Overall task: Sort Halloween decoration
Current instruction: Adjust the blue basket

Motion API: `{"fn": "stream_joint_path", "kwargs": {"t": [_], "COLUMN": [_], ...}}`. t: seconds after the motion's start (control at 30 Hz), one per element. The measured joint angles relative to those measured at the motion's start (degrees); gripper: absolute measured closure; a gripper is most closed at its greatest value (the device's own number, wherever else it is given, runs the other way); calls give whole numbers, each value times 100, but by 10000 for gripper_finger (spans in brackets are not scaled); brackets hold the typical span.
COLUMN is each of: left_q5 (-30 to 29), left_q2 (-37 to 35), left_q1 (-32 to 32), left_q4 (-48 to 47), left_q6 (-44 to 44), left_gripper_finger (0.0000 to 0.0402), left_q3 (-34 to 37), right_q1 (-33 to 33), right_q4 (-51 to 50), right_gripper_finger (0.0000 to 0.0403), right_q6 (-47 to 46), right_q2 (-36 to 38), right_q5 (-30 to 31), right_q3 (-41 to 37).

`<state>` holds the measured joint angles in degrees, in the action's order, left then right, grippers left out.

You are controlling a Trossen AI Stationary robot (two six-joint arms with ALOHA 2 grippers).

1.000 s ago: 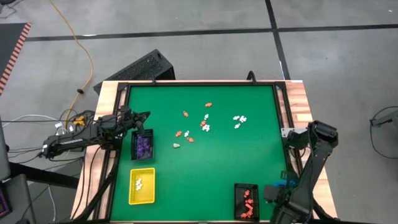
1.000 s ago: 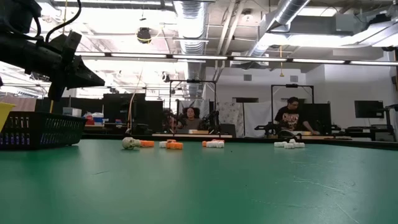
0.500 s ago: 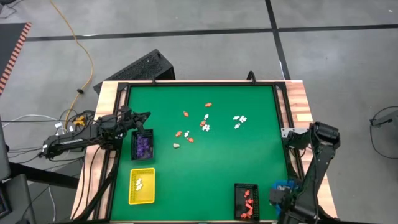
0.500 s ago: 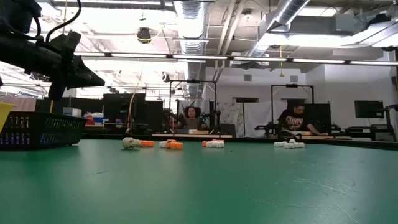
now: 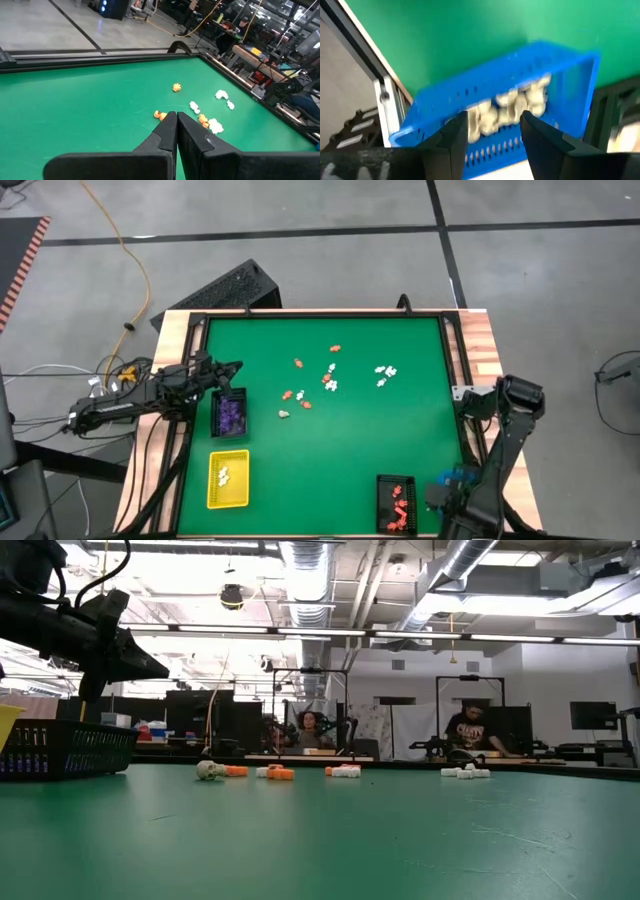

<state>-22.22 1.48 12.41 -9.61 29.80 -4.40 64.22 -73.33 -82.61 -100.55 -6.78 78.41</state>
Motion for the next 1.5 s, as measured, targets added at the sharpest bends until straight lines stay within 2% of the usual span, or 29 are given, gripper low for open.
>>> {"fn": "stream_joint_path", "kwargs": {"t": [0.13, 0.47, 0.63, 0.8, 1.1, 1.5], "left_q5": [2, 4, 4, 4, 2, 6], "left_q2": [0, 0, 2, 1, 0, 1], "left_q1": [0, 1, 2, 0, 1, 2], "left_q4": [0, 0, 0, 0, 1, 0], "left_q6": [0, 0, 0, 0, 0, 35], "left_gripper_finger": [402, 401, 401, 402, 401, 402], "left_q3": [0, 0, 0, 0, 0, 0], "right_q1": [-177, -598, -623, -369, -79, -446], "right_q4": [128, 261, -11, -271, 476, 1292], "right_gripper_finger": [226, 237, 237, 237, 237, 237], "right_q6": [366, 1088, 1043, 911, 448, 875], "right_q2": [0, -2, 2, 0, -4, -7], "right_q5": [199, 249, 251, 210, 207, 287], "right_q3": [0, 4, 4, 4, -391, -820]}}
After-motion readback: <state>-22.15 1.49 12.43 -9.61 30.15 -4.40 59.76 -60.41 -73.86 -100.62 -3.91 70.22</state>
